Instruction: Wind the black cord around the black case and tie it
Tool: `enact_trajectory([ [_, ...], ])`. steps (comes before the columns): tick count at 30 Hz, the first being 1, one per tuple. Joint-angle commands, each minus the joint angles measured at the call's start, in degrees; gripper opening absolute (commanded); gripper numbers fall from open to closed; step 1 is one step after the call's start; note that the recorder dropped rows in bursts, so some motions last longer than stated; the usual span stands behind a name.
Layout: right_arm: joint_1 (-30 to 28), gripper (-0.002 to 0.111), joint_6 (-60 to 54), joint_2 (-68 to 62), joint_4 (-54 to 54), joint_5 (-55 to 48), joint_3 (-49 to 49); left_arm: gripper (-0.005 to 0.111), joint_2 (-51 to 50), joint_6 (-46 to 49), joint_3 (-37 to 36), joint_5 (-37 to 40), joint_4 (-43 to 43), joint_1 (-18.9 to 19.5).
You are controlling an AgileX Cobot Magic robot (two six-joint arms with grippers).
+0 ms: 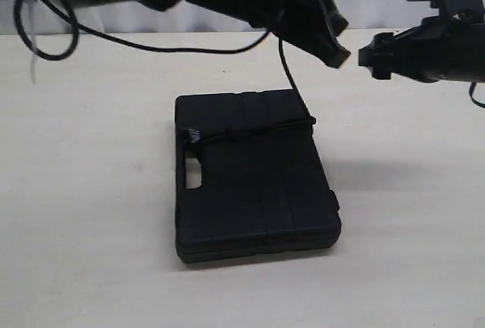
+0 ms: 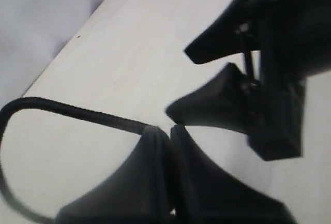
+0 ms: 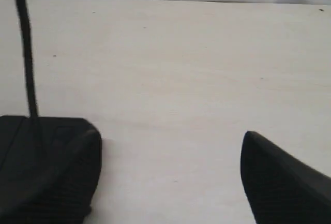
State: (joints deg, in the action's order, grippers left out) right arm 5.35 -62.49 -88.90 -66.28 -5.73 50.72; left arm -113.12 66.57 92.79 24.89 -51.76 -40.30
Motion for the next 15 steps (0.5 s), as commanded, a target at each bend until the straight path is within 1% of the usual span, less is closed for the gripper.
enact_trajectory([
  [1,-9.4,0.070,4.0,2.8,0.4,-2.8,2.5,0.000,-4.9,24.3,-0.1,-2.0,-20.3,-6.3],
  [3,-14.8,0.068,4.5,4.6,0.4,-6.9,3.7,0.000,-8.1,38.8,0.8,-5.0,-31.3,-9.9],
  [5,-18.4,0.068,7.0,6.0,1.0,-8.7,4.0,0.000,-12.1,48.4,3.6,-4.0,-39.1,-12.4],
  [7,-19.4,0.068,9.1,6.5,1.0,-9.9,3.9,0.001,-16.3,55.5,7.5,-3.9,-44.8,-14.9],
  [8,-19.3,0.068,9.1,6.5,1.0,-10.9,3.9,0.005,-17.7,55.9,8.8,-3.9,-45.0,-15.6],
  [10,-19.2,0.068,9.1,6.4,1.0,-11.8,3.9,0.021,-19.3,55.8,10.6,-3.4,-45.0,-16.4],
  [11,-19.2,0.068,9.1,6.4,1.0,-12.1,3.9,0.036,-19.4,55.2,10.6,-2.6,-45.0,-16.7],
  [12,-19.2,0.068,9.1,6.4,1.0,-12.2,3.9,0.044,-19.4,54.5,10.6,-2.9,-44.8,-17.0],
  [13,-19.2,0.068,9.1,6.4,1.0,-12.3,3.9,0.057,-18.8,53.4,10.6,-4.2,-44.1,-17.1],
  [14,-19.2,0.068,9.1,6.4,1.0,-12.4,3.9,0.062,-18.2,50.6,10.6,-4.2,-42.6,-17.1],
  [15,-19.2,0.068,9.1,6.4,1.0,-12.8,3.9,0.066,-16.7,42.0,10.6,-2.9,-37.1,-17.1],
])
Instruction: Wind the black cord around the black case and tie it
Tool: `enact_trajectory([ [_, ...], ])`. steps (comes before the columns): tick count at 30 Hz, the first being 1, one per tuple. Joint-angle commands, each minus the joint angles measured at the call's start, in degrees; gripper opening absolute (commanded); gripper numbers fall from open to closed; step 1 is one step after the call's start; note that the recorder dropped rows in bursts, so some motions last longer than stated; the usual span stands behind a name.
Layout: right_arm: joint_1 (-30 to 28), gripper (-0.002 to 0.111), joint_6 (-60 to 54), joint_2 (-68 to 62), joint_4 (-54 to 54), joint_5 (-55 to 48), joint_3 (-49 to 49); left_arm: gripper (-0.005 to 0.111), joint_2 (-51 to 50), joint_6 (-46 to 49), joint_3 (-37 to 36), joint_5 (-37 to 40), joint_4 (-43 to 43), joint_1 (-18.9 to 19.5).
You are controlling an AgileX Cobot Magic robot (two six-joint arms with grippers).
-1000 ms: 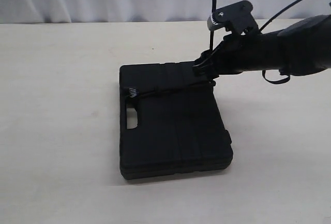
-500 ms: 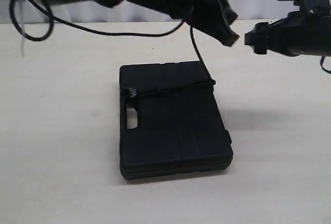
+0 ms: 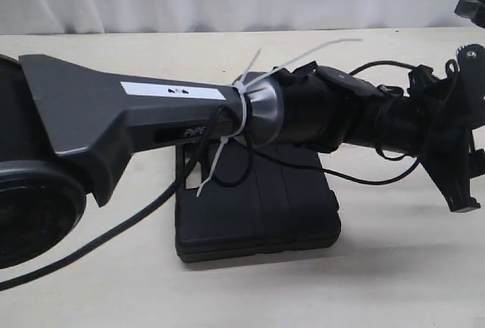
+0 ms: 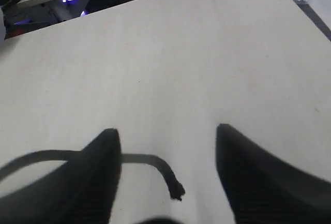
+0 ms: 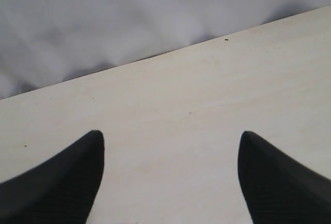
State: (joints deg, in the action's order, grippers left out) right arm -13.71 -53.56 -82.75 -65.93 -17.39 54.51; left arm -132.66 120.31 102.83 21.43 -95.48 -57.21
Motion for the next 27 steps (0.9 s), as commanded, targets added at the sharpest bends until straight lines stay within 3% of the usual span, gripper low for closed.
enact_trajectory([
  [1,-0.2,0.068,0.2,0.3,0.6,-1.3,0.1,0.066,3.8,-16.9,0.6,2.3,12.4,-0.2],
  [2,-0.2,0.068,0.2,0.3,0.6,-1.6,0.1,0.066,6.0,-27.8,0.6,5.1,26.8,-0.2],
  [5,-0.2,0.068,-0.1,0.3,0.9,-2.4,0.1,0.066,10.0,-47.9,0.6,9.4,49.9,-0.1],
  [6,-0.2,0.068,-0.3,0.3,1.1,-3.6,0.1,0.066,12.9,-64.6,0.6,13.5,67.6,0.2],
  [8,-0.2,0.068,-0.8,-0.2,1.1,-5.1,0.1,0.062,15.4,-78.5,0.6,18.2,80.9,0.9],
  [10,-0.2,0.068,-0.8,-1.4,2.3,-7.7,0.1,0.052,17.4,-88.6,0.6,23.6,90.2,2.0],
  [11,0.3,0.068,-1.1,-2.8,5.0,-9.9,0.1,0.041,19.0,-93.9,0.6,29.8,96.7,3.5],
  [13,3.5,0.068,-0.4,-5.3,14.4,-9.4,0.1,0.030,20.2,-94.4,0.6,36.7,99.6,6.1],
  [19,12.4,0.068,5.8,-9.6,34.3,-4.7,0.1,0.016,21.0,-94.9,0.6,44.6,98.1,11.9],
  [27,14.5,0.068,7.8,-12.3,45.3,0.3,0.1,0.015,21.0,-94.5,0.6,43.7,92.9,17.8],
])
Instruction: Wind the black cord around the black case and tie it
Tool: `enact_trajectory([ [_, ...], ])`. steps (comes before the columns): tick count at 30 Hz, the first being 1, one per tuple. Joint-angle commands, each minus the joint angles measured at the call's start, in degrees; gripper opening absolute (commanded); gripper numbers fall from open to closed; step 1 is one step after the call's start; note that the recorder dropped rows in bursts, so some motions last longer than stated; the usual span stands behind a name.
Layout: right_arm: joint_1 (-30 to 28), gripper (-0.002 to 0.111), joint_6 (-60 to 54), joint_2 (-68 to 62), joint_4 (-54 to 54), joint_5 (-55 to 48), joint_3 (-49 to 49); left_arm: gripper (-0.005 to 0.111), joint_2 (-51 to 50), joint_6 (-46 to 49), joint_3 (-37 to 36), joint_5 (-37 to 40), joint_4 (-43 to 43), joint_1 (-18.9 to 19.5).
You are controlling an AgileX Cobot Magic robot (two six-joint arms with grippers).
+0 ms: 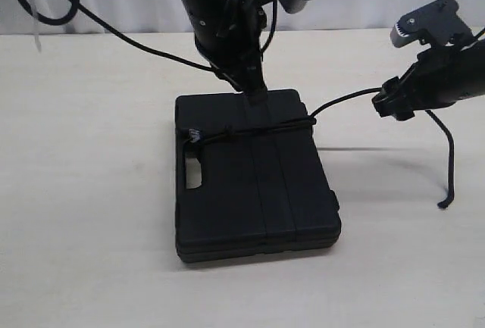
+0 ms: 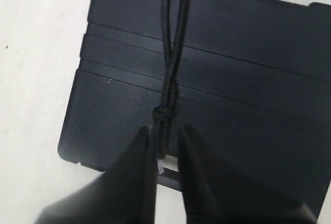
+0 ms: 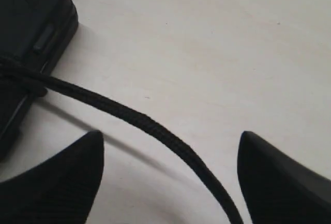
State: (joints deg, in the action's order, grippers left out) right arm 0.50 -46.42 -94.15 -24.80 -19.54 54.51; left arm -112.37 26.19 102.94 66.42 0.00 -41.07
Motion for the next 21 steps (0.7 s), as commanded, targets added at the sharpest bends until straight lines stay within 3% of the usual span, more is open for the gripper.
enact_trajectory([
  [1,0.3,0.068,0.7,-1.2,5.0,2.6,0.1,0.015,0.7,-0.1,0.5,-1.9,-3.2,2.0],
  [4,0.3,0.065,3.3,-3.2,6.5,4.3,0.1,0.015,0.7,0.7,0.5,-2.9,-4.1,2.4],
  [6,0.3,0.056,8.7,-5.0,11.1,4.8,0.1,0.015,0.7,1.1,0.5,-3.1,-5.2,2.4],
  [13,0.3,0.004,21.1,-7.8,38.3,1.1,0.1,0.015,0.7,2.4,0.5,-2.7,-5.4,2.4],
  [21,0.3,0.004,38.3,-8.3,74.0,-4.8,0.1,0.015,0.7,2.5,0.5,-4.2,-5.4,2.4],
])
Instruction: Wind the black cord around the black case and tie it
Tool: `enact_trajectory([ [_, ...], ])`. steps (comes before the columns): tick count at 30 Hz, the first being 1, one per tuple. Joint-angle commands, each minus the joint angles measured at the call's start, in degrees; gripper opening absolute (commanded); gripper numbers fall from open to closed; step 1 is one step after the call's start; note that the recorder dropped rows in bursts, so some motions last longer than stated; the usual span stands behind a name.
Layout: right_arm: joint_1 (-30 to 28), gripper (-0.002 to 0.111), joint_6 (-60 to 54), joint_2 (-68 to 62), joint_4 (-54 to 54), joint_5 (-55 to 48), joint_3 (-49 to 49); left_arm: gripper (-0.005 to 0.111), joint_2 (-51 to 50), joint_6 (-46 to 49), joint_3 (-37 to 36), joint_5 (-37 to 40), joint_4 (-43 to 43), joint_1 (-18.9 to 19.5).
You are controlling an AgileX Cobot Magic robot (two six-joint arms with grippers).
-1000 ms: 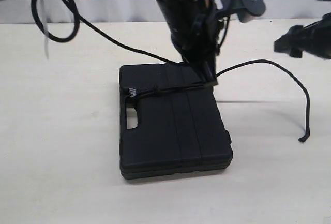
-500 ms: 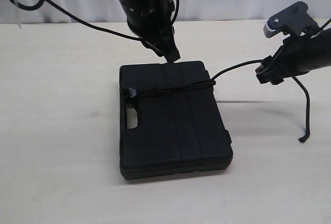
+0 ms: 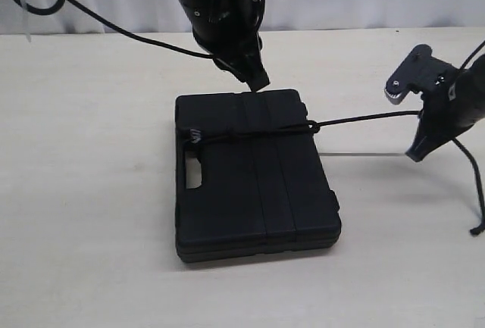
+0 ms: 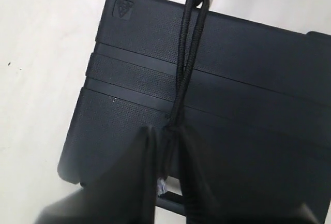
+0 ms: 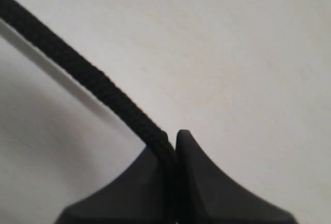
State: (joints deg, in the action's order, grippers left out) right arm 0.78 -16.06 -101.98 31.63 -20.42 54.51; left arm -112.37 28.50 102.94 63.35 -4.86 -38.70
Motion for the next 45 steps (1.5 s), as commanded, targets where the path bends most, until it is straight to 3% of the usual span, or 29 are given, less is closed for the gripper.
enact_trajectory([
  [1,0.0,0.004,10.6,-1.0,21.9,-5.4,0.1,0.015,0.7,0.4,0.5,-1.1,-0.6,0.1],
  [4,0.0,0.004,19.8,-2.5,28.6,-4.9,0.1,0.015,0.7,0.3,0.5,-2.0,-0.6,0.1],
  [8,0.7,0.005,19.8,-4.5,30.1,-3.3,0.1,0.015,0.7,0.3,0.5,-3.5,-2.1,0.1],
  [11,0.7,0.012,19.8,-5.7,30.7,-3.3,0.1,0.015,0.7,2.5,-0.4,-4.4,-3.5,0.1],
  [14,0.7,0.026,20.0,-6.3,32.3,-3.9,0.1,0.015,0.7,5.5,-3.0,-6.6,-3.8,0.1],
  [18,0.7,0.058,21.4,-6.3,37.3,-5.0,0.1,0.015,0.7,7.5,-7.4,-12.4,-3.8,0.1],
  [23,1.7,0.058,44.1,-6.3,58.0,-14.4,0.1,0.015,0.7,7.6,-9.3,-16.6,-3.8,0.1],
  [27,3.3,0.058,57.2,-6.3,64.4,-17.1,0.1,0.015,0.7,7.6,-9.6,-17.3,-3.8,0.1],
  [32,4.0,0.058,57.2,-6.3,63.4,-16.8,0.1,0.015,0.7,7.6,-9.6,-17.4,-3.8,0.1],
  [36,4.0,0.058,49.8,-6.3,52.3,-9.3,-0.6,0.015,0.7,7.6,-9.6,-17.1,-4.9,0.1],
  [39,5.7,0.058,39.1,-6.3,45.4,-8.3,-1.6,0.015,0.7,8.0,-9.6,-17.1,-6.4,0.1],
  [45,11.6,0.058,38.1,-5.1,39.5,-10.2,-1.6,0.015,0.7,6.8,-9.6,-16.0,-6.4,0.1],
])
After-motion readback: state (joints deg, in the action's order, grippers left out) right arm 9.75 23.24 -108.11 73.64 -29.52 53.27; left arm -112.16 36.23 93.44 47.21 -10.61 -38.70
